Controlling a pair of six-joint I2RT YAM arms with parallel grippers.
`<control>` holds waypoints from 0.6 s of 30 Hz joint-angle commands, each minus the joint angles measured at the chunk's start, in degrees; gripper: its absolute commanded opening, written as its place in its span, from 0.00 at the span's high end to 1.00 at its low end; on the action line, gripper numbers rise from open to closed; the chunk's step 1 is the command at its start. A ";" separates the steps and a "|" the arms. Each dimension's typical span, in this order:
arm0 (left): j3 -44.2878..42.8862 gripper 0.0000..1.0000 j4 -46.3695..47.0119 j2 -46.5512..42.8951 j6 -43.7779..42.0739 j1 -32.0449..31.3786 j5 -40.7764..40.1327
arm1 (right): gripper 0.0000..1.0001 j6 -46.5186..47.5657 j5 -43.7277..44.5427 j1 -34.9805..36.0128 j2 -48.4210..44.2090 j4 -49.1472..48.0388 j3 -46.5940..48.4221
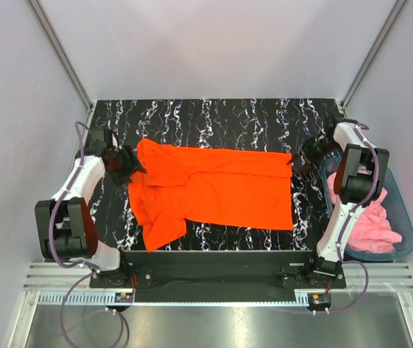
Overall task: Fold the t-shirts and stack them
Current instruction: Fold the tshirt
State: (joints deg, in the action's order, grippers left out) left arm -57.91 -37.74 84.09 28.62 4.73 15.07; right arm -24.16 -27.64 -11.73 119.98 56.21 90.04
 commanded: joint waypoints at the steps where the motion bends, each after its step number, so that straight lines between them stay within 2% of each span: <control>1: -8.00 0.32 5.89 2.54 -2.60 0.63 -5.31 | 0.46 1.14 1.98 0.21 -2.39 -3.63 7.15; 3: -11.94 0.27 7.06 6.94 -4.44 0.98 -3.39 | 0.45 0.70 3.11 0.13 0.75 -5.40 9.26; 4: -17.53 0.25 6.63 12.35 -5.15 0.98 -2.95 | 0.44 1.65 3.12 0.21 2.00 -5.40 12.41; 5: -20.37 0.19 6.27 15.28 -5.94 0.98 -2.33 | 0.41 2.27 3.73 0.21 2.97 -5.49 13.48; 7: -29.92 0.18 2.78 23.61 -7.79 0.98 -2.68 | 0.37 4.63 5.23 0.13 5.51 -5.67 16.11; 9: -37.58 0.18 0.92 28.30 -9.97 1.07 -2.24 | 0.36 6.57 4.09 0.13 7.97 -5.67 17.62; 14: -48.59 0.12 -4.89 39.21 -15.34 1.16 -3.65 | 0.31 6.49 1.36 0.83 9.92 -6.46 18.07; 18: -50.45 0.12 -5.50 42.37 -16.23 1.24 -1.54 | 0.32 8.51 2.41 1.88 9.57 -6.90 15.70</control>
State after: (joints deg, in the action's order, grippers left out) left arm -104.60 -40.47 125.78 15.79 5.61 12.82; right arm -18.22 -24.97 -11.14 130.61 50.24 106.10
